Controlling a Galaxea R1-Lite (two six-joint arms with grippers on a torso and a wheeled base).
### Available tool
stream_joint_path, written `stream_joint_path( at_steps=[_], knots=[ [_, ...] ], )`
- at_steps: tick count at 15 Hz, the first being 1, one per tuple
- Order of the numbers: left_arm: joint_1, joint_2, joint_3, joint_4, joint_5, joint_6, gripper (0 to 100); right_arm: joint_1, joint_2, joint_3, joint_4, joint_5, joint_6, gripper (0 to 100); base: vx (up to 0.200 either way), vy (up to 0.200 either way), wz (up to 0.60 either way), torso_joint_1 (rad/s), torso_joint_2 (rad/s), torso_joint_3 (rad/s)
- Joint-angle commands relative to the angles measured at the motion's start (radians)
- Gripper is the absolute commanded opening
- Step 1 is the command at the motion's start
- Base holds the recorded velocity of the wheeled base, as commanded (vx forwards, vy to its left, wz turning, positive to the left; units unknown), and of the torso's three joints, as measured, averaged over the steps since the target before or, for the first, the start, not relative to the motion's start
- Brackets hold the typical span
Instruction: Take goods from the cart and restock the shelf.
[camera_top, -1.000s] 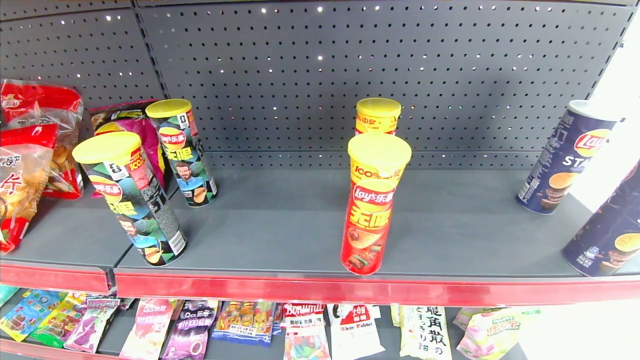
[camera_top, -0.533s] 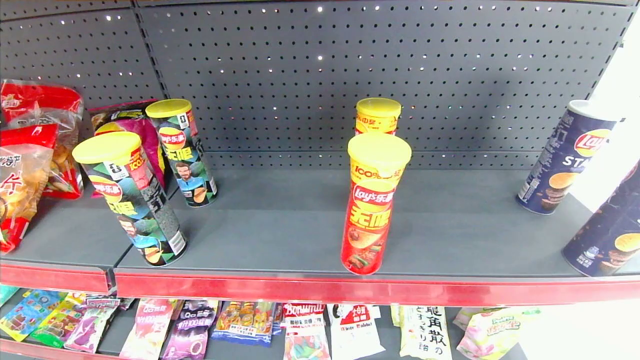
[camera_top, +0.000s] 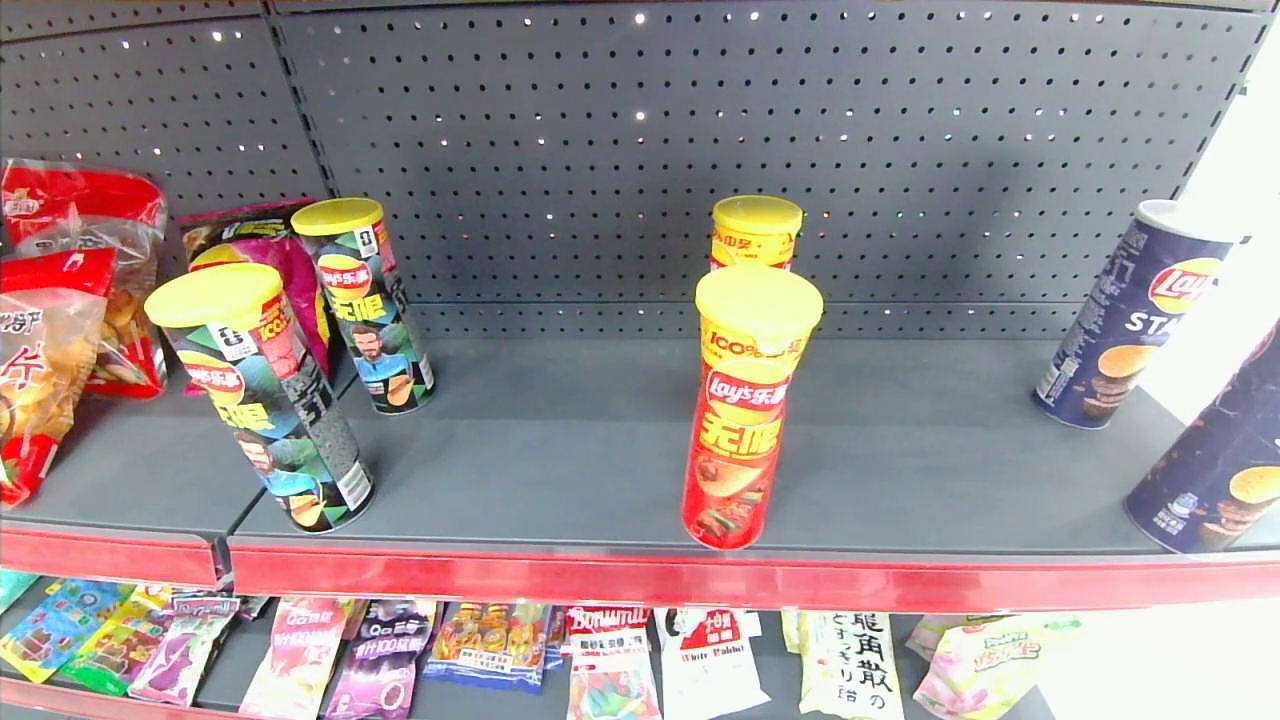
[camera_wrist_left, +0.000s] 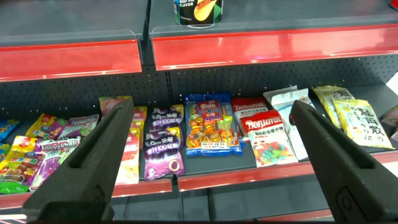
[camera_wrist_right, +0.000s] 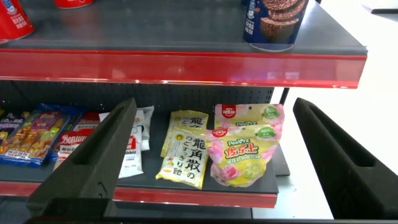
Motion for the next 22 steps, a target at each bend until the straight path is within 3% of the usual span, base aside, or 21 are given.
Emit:
stream_joint_path(
  at_steps=[1,22],
  knots=[
    [0.000,0.002,0.000,0.000,0.000,0.000,100,0.000,0.001,0.000,0.000,0.000,0.000,100,0.000,0.000,0.00,0.000,0.00,0.000],
    [0.000,0.002,0.000,0.000,0.000,0.000,100,0.000,0.001,0.000,0.000,0.000,0.001,100,0.000,0.000,0.00,0.000,0.00,0.000]
  ],
)
